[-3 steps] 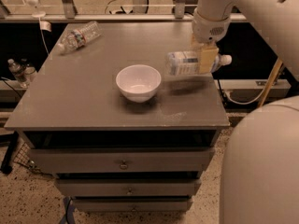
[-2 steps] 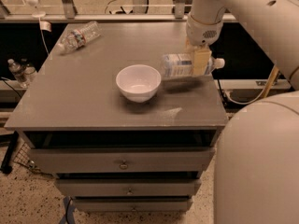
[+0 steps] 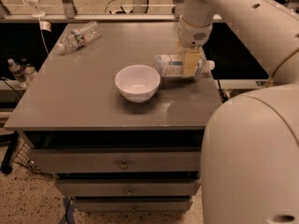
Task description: Pick blue plastic bottle from white bowl and place on counter
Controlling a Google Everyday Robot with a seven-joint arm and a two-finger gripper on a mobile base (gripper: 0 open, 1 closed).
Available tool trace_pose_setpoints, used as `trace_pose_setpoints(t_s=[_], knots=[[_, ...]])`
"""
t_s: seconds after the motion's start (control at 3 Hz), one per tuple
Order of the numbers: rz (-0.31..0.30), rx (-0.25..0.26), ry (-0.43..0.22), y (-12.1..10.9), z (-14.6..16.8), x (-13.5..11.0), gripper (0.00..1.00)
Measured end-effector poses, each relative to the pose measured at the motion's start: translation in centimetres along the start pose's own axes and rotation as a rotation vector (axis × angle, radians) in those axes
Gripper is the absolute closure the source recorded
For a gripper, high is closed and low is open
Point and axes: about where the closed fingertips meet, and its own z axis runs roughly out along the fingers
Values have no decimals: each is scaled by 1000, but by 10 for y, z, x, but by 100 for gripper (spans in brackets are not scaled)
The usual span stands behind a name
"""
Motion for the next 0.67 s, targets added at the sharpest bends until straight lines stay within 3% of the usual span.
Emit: trace_pose_setpoints(t_s=[0.33,0.67], knots=[[-26,-6,-21,-3,3,-16,100],[-26,5,-24,-7,6,-17,82]])
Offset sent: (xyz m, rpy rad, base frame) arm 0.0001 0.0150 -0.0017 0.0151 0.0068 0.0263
